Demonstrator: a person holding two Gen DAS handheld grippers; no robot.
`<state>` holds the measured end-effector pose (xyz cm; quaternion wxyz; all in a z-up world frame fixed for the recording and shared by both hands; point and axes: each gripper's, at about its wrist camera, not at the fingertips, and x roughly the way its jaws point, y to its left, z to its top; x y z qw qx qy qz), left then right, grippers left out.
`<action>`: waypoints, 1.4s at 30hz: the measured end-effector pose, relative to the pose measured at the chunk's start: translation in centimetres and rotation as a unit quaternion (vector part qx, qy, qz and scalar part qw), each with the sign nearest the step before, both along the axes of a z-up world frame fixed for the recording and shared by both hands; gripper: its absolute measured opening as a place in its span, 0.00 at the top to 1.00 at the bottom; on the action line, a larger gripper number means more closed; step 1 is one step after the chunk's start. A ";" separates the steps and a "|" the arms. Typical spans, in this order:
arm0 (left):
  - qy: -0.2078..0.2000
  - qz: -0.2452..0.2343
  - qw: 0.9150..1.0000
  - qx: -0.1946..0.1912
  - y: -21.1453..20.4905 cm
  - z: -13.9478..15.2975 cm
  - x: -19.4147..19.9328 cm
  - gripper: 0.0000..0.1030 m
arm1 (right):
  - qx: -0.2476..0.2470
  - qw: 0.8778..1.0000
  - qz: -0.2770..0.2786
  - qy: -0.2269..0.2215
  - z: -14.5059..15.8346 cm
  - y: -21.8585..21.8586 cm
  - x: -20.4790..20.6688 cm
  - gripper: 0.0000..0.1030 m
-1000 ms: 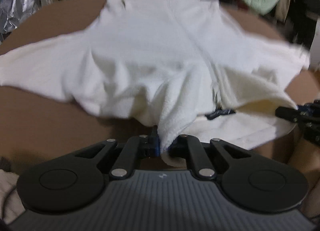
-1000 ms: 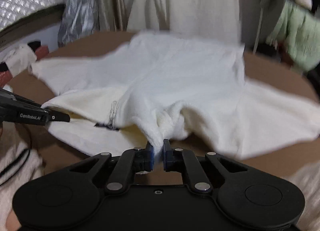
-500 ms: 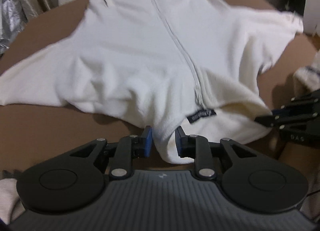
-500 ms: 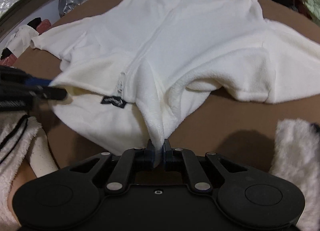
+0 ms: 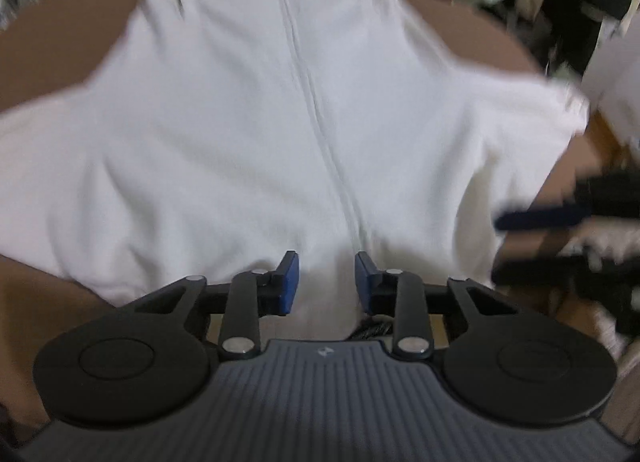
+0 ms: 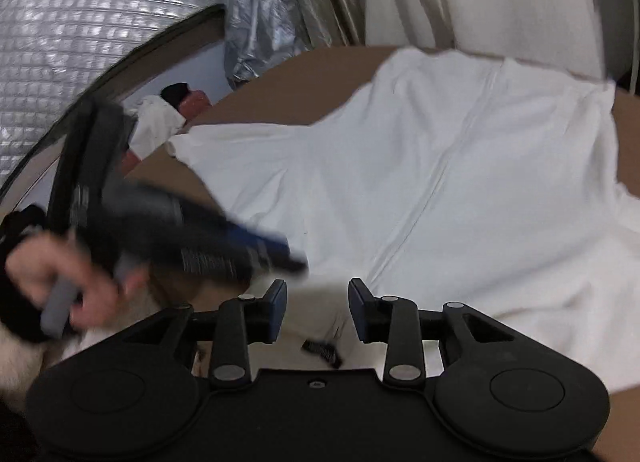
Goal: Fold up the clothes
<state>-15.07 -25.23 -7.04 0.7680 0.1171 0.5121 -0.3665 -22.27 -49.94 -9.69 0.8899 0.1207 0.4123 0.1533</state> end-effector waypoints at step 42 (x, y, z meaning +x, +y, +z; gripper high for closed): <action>-0.139 0.513 0.846 0.044 31.2 -2.1 21.7 0.19 | -0.243 0.948 0.189 -0.086 -5.0 28.2 9.6 0.53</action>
